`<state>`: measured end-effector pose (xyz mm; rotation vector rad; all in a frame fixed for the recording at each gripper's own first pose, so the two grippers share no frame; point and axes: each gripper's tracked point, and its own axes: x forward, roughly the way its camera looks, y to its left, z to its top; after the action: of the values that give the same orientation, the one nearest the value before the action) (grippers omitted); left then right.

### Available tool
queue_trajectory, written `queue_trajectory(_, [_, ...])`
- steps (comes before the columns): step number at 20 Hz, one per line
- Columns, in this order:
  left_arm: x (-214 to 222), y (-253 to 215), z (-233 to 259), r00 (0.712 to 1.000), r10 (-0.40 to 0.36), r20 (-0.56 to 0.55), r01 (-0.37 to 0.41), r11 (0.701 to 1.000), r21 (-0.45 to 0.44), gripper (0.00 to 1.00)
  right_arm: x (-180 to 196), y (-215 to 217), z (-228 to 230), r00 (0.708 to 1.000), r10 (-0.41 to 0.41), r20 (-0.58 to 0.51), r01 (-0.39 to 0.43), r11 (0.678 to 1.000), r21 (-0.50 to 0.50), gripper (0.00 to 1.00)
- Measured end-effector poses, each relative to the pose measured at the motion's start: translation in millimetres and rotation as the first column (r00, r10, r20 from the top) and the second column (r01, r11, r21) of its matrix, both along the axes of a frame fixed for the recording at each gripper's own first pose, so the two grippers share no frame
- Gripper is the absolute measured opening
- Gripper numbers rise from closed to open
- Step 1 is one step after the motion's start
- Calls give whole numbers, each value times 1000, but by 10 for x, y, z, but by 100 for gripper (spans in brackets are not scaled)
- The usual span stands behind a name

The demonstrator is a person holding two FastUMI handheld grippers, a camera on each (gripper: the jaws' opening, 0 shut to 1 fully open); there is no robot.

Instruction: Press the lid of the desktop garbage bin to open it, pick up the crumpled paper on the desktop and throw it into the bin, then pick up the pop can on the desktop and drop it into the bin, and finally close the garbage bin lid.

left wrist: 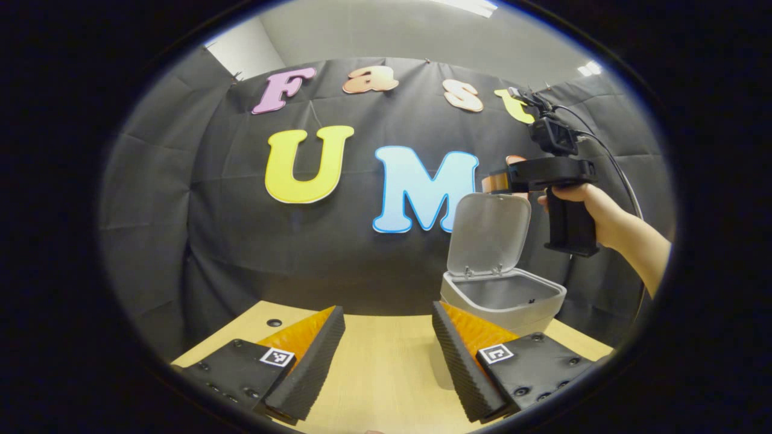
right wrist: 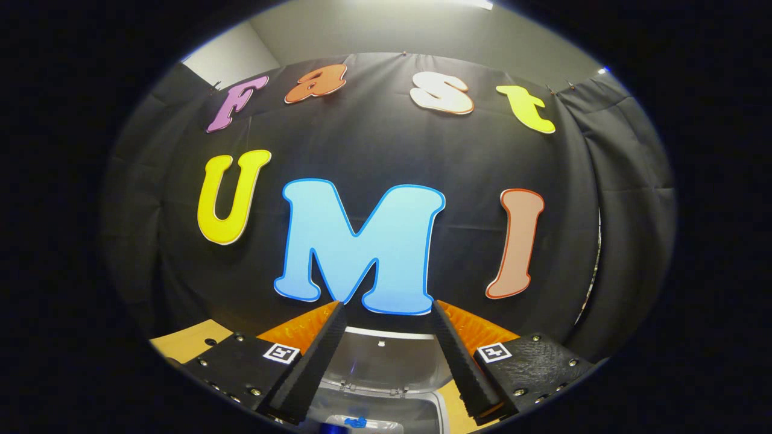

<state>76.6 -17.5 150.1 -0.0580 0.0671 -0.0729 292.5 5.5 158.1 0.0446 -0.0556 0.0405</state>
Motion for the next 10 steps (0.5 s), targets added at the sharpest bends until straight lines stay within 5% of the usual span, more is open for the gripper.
queue_trajectory(5, [-102,-155,-132,997,-73,12,73,997,-8,96,-309,28,-160,1000,21,8,-22,995,94,92])
queue_trajectory(10, [-251,-127,-236,998,-68,3,68,997,-44,96,-620,77,-384,999,31,-26,-29,996,82,92])
